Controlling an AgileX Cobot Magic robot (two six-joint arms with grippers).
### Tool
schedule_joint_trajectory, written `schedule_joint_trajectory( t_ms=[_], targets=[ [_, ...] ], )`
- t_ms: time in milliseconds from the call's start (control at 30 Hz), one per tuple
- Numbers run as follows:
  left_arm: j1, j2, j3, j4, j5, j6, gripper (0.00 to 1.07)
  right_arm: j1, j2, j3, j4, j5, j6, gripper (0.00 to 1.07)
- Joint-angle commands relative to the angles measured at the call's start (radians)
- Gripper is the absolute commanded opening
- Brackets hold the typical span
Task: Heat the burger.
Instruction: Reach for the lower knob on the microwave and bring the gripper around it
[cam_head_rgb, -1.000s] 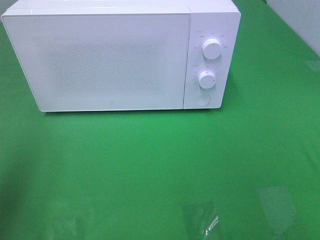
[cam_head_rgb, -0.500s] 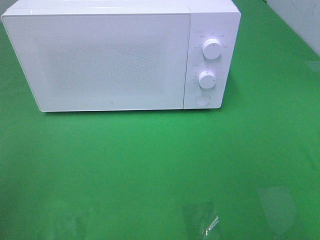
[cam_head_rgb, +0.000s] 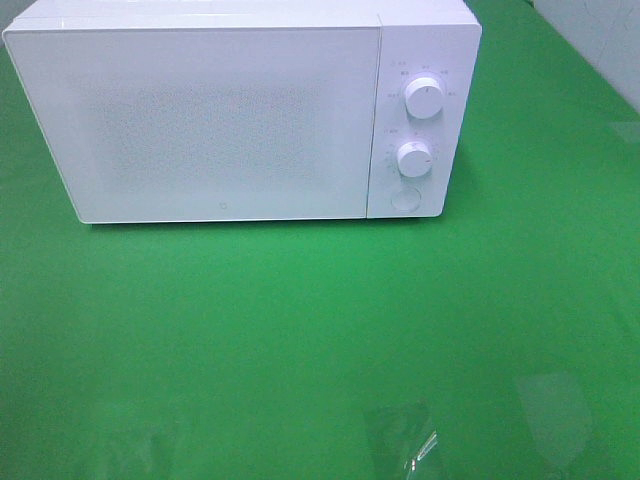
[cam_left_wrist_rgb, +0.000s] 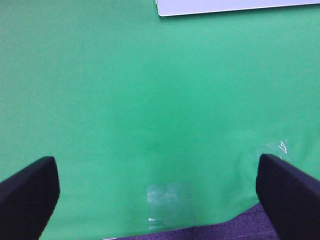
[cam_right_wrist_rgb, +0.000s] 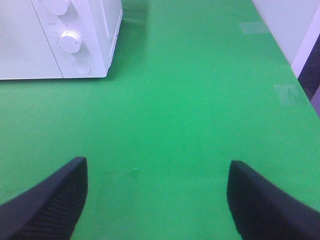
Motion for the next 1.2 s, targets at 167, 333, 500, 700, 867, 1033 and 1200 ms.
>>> schedule_joint_trajectory(
  t_ms=[167,333,500,700,867,1033,1200],
  targets=[
    [0.001,-0.115,0.003,-0.033,-0.003,-0.005,1.01,-0.004,-0.022,0.002,-0.003,-0.014,-0.003,0.76],
    [0.001,-0.199,0.003,-0.032,-0.005,-0.002,1.01,-0.004,-0.022,0.002,-0.003,-0.014,-0.003,0.76],
    [0.028,-0.24,0.003,-0.031,-0.005,-0.002,1.0,-0.004,-0.022,0.002,-0.003,-0.014,0.001,0.76],
    [0.07,-0.281,0.003,-0.031,-0.005,-0.002,1.0,-0.004,-0.022,0.002,-0.003,-0.014,0.001,0.76],
    [0.07,-0.301,0.004,-0.031,-0.004,-0.002,1.0,-0.004,-0.021,0.002,-0.003,-0.014,0.002,0.76],
    [0.069,-0.3,0.004,-0.031,-0.004,-0.002,1.0,-0.004,-0.017,0.002,-0.002,-0.014,0.002,0.76],
    [0.069,-0.3,0.004,-0.031,-0.004,-0.002,1.0,-0.004,-0.017,0.002,-0.002,-0.014,0.002,0.76]
  ],
)
